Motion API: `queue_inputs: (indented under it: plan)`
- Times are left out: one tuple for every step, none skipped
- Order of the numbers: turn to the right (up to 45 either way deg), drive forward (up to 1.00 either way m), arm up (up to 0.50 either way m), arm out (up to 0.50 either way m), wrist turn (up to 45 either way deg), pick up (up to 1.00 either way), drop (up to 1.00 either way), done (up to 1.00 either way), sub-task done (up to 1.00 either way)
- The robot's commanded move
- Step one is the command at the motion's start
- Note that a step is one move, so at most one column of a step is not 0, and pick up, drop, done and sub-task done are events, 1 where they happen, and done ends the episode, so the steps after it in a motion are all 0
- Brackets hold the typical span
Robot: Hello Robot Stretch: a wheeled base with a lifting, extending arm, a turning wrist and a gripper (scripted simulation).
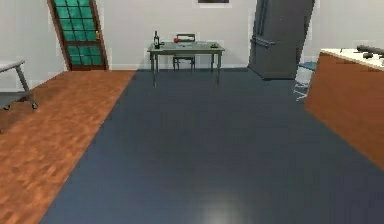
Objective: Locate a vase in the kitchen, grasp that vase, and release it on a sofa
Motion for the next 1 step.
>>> queue_inputs:
  plan:
    - [0.0,1.00,0.00,0.00,0.0,0.00,0.00,0.00,0.00]
